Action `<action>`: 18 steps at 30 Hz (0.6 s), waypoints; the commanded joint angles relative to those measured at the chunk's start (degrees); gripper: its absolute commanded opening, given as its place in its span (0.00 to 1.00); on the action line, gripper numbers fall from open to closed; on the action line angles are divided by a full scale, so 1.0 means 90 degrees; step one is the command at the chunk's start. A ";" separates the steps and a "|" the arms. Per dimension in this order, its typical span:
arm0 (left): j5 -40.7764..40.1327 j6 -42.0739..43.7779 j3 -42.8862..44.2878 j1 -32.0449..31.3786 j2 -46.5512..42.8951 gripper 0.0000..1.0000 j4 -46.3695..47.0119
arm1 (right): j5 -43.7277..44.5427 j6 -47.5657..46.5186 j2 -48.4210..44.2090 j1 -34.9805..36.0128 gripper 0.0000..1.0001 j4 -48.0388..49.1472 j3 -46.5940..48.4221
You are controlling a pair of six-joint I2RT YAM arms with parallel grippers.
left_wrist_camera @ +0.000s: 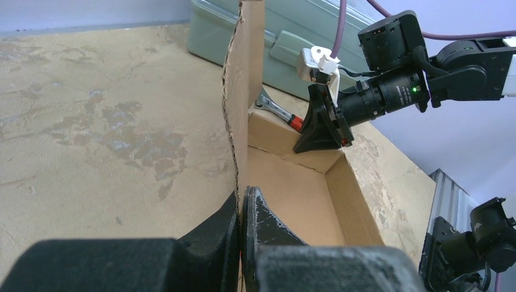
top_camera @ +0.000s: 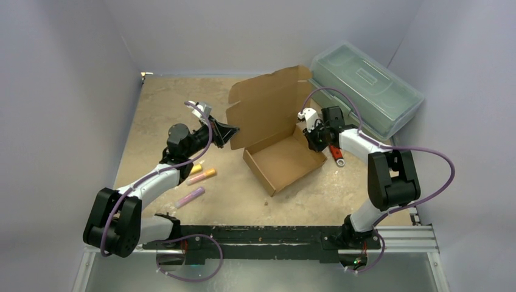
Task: Fold the paper box
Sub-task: Fold the paper box at the center of the board.
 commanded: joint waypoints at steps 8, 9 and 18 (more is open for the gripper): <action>-0.0007 0.0166 0.0210 -0.0029 -0.0141 0.00 0.0225 | -0.0389 -0.0356 -0.0331 -0.0026 0.46 -0.0133 0.0036; -0.0012 0.0170 0.0211 -0.0029 -0.0143 0.00 0.0226 | -0.0418 -0.0366 -0.0367 -0.0037 0.48 -0.0142 0.0036; 0.0015 0.0171 0.0239 -0.0029 -0.0068 0.00 0.0229 | -0.0645 -0.0381 -0.0590 -0.0106 0.58 -0.0158 0.0026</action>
